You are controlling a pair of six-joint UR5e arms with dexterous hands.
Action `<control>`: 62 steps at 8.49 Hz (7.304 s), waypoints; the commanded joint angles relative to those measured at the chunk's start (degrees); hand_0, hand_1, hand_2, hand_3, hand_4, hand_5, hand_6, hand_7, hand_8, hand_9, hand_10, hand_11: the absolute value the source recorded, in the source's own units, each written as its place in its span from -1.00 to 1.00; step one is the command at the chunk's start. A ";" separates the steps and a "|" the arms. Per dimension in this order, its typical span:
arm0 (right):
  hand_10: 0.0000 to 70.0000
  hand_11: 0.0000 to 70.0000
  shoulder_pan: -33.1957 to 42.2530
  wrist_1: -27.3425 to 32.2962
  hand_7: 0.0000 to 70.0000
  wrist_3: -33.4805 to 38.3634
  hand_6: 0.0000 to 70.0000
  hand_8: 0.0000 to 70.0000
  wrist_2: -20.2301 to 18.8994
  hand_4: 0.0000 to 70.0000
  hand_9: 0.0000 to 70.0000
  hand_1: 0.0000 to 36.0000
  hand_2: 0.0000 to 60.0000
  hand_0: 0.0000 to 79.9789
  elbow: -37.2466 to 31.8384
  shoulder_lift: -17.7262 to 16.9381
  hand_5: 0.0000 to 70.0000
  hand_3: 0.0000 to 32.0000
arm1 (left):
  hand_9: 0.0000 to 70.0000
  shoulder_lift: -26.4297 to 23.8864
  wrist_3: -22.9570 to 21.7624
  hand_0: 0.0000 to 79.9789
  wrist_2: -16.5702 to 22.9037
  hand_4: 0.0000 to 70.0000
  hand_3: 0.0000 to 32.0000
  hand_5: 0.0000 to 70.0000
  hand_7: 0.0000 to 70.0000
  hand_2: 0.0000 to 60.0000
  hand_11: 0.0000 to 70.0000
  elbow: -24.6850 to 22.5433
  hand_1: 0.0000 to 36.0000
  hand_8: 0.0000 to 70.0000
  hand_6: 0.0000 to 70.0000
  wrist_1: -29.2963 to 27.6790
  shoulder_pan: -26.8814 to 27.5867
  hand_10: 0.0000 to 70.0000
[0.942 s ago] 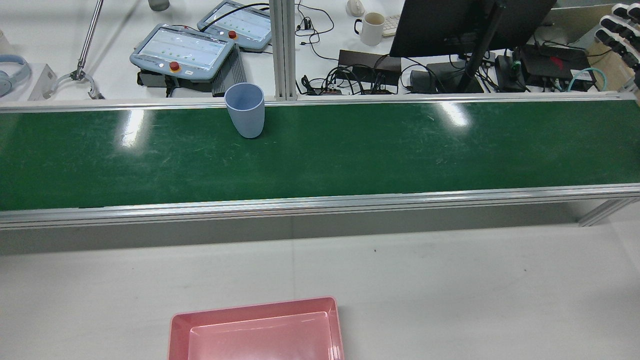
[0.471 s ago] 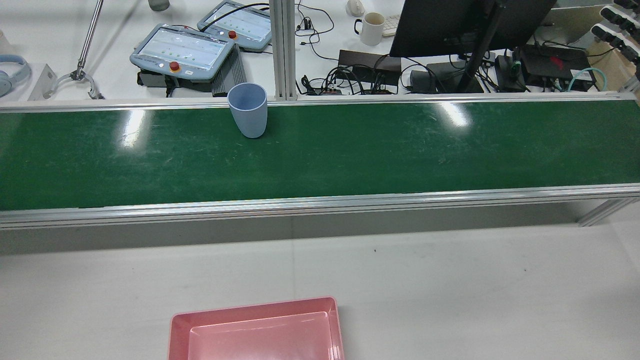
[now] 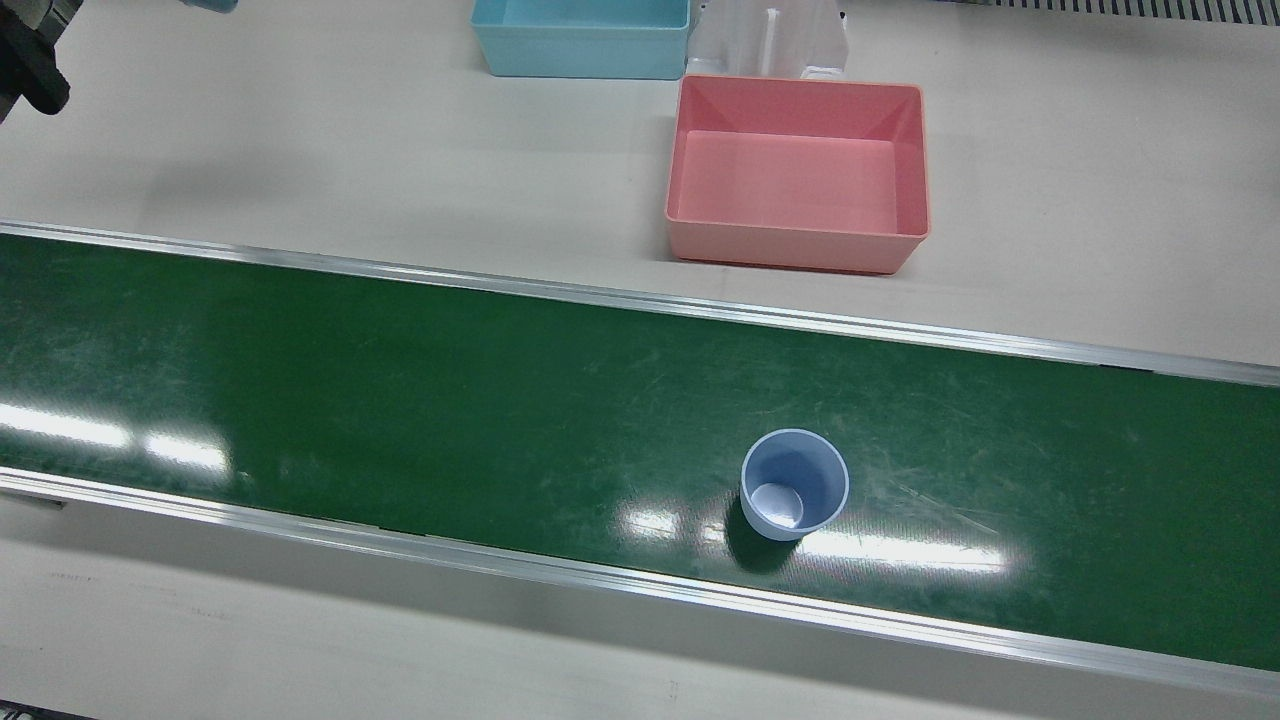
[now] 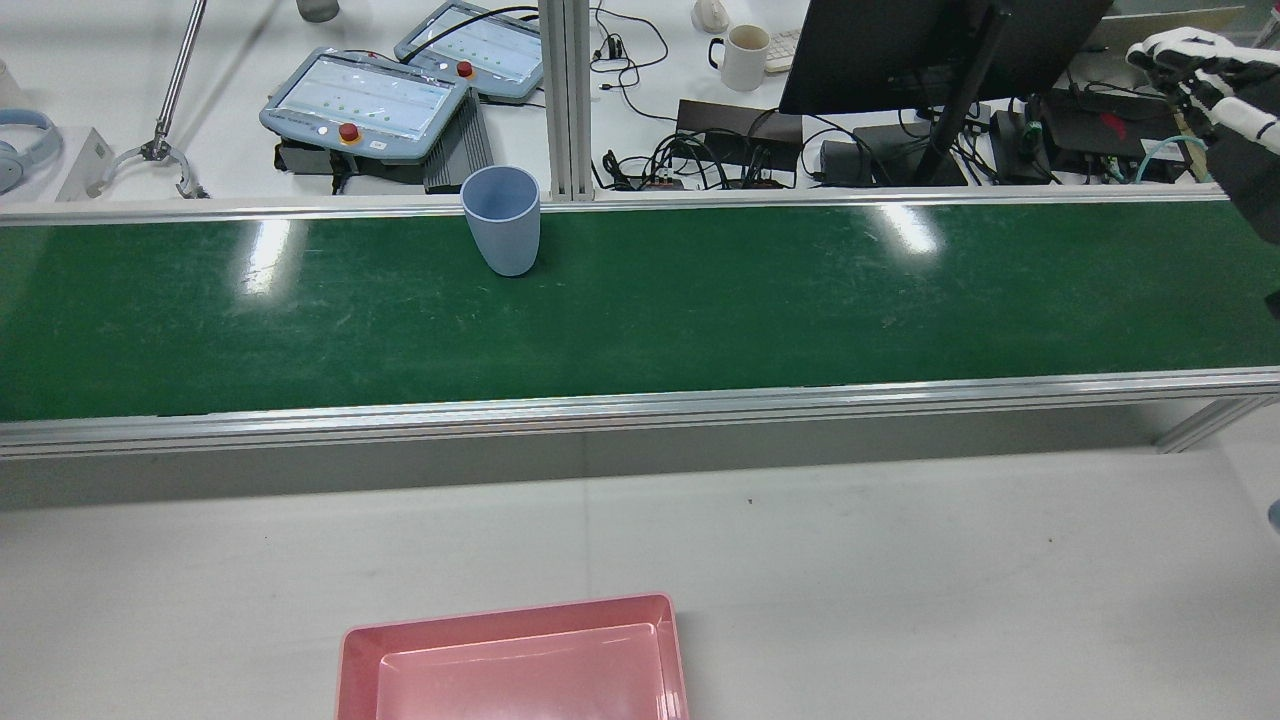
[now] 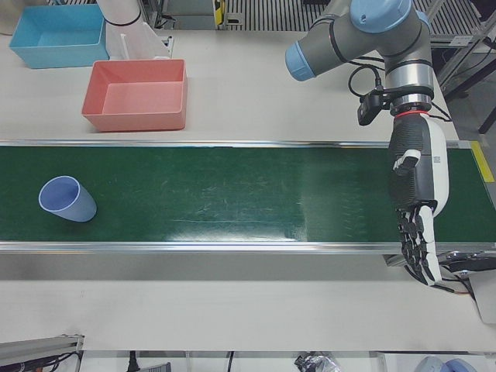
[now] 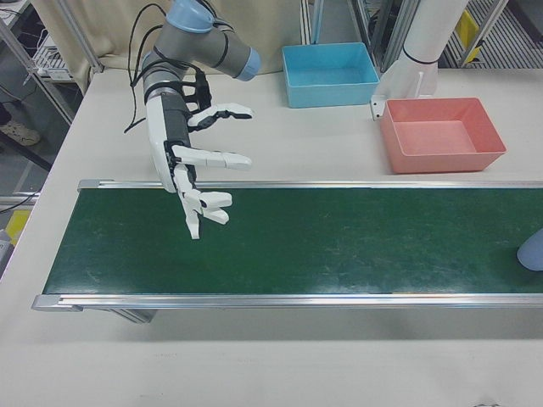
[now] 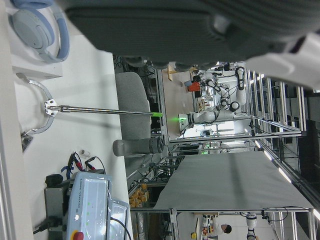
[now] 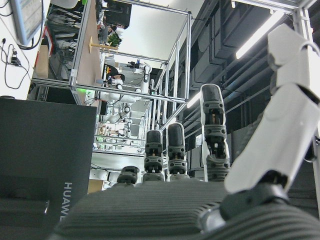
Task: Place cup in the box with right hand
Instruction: 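Swing the right hand in over the belt ahead of the cup, then hold the open right hand on the belt as the cup approaches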
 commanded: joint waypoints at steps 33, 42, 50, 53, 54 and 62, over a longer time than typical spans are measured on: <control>-0.97 -0.96 -29.30 -17.23 0.01 -21.00 -0.85 -0.83 21.27 -0.23 -0.65 -0.64 -0.75 0.02 -18.80 37.27 -0.97 -0.59 | -1.00 0.18 0.00 -1.00 0.00 -1.00 -1.00 -1.00 -1.00 -1.00 -1.00 -0.27 -1.00 -1.00 -1.00 -0.09 0.09 -1.00; -0.97 -0.96 -29.30 -16.94 0.17 -21.00 -0.82 -0.81 23.48 -0.01 -0.61 -0.43 -0.73 0.16 -20.74 37.44 -0.94 -0.59 | -1.00 0.18 0.00 -1.00 0.00 -1.00 -1.00 -1.00 -1.00 -1.00 -1.00 -0.27 -1.00 -1.00 -1.00 0.00 0.00 -1.00; -0.97 -0.94 -29.30 -17.12 0.15 -21.08 -0.82 -0.78 23.30 -0.12 -0.59 -0.14 -0.84 0.27 -20.65 37.62 -0.89 -0.43 | -1.00 0.18 0.00 -1.00 0.00 -1.00 -1.00 -1.00 -1.00 -1.00 -1.00 -0.27 -1.00 -1.00 -1.00 0.00 0.09 -1.00; -1.00 -1.00 -29.39 -17.12 0.13 -21.26 -0.85 -0.82 23.30 -0.11 -0.62 -0.69 -1.00 0.09 -21.44 37.70 -0.97 -0.25 | -1.00 0.18 0.00 -1.00 0.00 -1.00 -1.00 -1.00 -1.00 -1.00 -1.00 -0.18 -1.00 -1.00 -1.00 0.00 0.09 -1.00; -1.00 -1.00 -29.48 -17.12 0.14 -21.35 -0.85 -0.82 23.30 -0.09 -0.62 -0.73 -1.00 0.07 -21.44 37.70 -0.98 -0.31 | -1.00 0.18 0.00 -1.00 0.00 -1.00 -1.00 -1.00 -1.00 -1.00 -1.00 -0.18 -1.00 -1.00 -1.00 0.00 0.00 -1.00; -0.91 -0.87 -29.39 -16.41 0.14 -21.00 -0.84 -0.82 23.74 -0.14 -0.61 -0.76 -0.94 0.02 -21.53 38.41 -0.97 -0.30 | -1.00 0.18 0.00 -1.00 0.00 -1.00 -1.00 -1.00 -1.00 -1.00 -1.00 -0.18 -1.00 -1.00 -1.00 -0.09 0.00 -1.00</control>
